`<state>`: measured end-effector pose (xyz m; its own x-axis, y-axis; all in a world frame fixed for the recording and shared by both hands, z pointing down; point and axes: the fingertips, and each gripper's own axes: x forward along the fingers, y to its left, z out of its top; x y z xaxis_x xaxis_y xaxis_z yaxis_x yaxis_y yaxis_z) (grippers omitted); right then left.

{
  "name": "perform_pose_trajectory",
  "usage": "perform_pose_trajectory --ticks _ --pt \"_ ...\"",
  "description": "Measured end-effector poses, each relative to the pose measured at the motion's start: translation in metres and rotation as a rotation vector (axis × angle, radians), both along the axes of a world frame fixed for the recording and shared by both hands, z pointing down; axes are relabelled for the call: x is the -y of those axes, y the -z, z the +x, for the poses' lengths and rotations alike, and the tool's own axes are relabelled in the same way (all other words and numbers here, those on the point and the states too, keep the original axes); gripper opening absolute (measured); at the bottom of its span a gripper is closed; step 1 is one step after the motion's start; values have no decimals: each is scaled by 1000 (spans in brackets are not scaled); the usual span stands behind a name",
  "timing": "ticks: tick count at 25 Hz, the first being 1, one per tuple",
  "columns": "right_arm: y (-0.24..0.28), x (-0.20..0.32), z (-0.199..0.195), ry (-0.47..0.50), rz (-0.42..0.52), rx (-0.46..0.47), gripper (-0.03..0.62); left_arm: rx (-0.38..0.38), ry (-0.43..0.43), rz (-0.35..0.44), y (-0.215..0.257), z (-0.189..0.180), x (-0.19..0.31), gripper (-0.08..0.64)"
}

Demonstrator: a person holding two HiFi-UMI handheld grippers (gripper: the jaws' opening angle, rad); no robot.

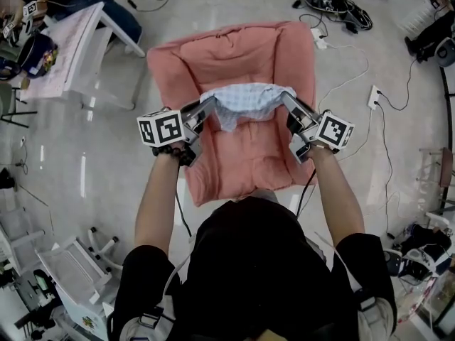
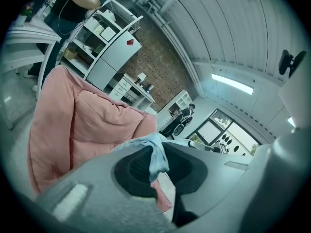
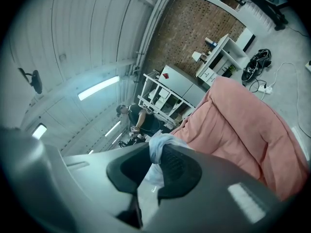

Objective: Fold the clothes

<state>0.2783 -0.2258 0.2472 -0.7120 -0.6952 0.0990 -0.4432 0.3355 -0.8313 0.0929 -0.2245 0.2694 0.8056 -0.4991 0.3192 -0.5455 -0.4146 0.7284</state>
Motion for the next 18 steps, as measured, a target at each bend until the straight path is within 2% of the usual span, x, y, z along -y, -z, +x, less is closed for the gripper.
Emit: perform_pose_trajectory --ticks 4,8,14,18 --pt "-12 -1 -7 13 -19 23 40 5 1 -24 -16 0 -2 35" --pt "-41 -25 -4 14 -67 16 40 3 7 -72 -46 3 -29 35" --pt "-93 -105 5 -2 -170 -15 41 -2 11 -158 -98 7 -110 35" --pt "-127 -163 10 -22 -236 11 40 17 -1 -191 -128 11 -164 35"
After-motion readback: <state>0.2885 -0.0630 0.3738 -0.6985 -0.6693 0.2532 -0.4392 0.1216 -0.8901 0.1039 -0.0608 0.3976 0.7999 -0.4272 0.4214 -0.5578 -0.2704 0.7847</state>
